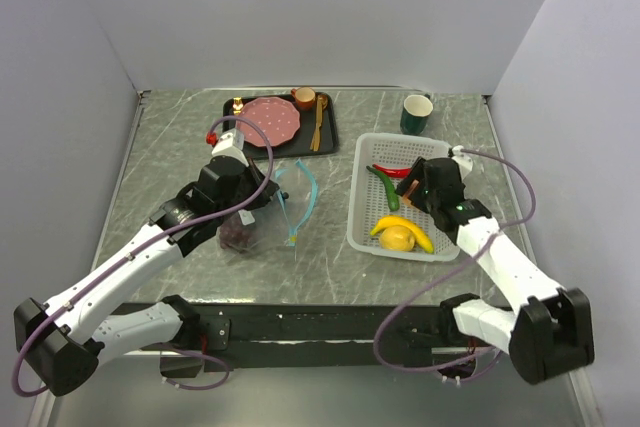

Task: Place the food in the zip-top bag and seal the zipper
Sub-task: Pick up the fake fruit from the bin, then place the fake fruit in the zipper food storage bag.

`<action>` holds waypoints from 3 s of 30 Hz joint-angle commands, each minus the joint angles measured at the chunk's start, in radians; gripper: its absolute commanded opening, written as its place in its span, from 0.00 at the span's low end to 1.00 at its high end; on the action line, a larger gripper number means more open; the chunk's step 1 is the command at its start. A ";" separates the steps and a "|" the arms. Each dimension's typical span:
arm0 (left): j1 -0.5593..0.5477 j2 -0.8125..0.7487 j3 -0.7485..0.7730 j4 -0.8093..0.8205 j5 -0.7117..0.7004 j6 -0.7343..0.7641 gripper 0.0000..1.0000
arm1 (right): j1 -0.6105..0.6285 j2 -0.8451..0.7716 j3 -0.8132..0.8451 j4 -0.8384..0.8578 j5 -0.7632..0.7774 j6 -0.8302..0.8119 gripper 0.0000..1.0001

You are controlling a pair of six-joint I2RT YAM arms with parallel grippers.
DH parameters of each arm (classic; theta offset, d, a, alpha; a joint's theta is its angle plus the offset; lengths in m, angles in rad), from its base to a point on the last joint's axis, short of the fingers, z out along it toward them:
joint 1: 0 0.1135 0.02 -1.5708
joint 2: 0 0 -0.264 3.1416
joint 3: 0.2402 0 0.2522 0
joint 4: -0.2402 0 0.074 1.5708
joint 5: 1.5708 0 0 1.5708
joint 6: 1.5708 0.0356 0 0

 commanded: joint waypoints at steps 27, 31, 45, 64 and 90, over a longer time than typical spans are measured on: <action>0.001 0.009 0.020 0.037 0.024 -0.009 0.01 | 0.329 0.193 0.202 0.423 -0.531 0.059 0.59; 0.001 0.015 0.025 0.032 0.029 -0.006 0.01 | 0.373 0.265 0.254 0.424 -0.538 0.061 0.59; 0.001 0.023 0.034 0.043 0.038 -0.002 0.01 | 0.465 0.460 0.371 0.363 -0.542 0.063 0.60; 0.001 -0.001 0.042 0.009 -0.013 -0.002 0.01 | 0.491 0.442 0.463 0.133 -0.353 -0.075 1.00; 0.002 -0.004 0.020 0.015 0.000 0.012 0.01 | 0.258 0.027 0.151 -0.197 0.020 -0.108 1.00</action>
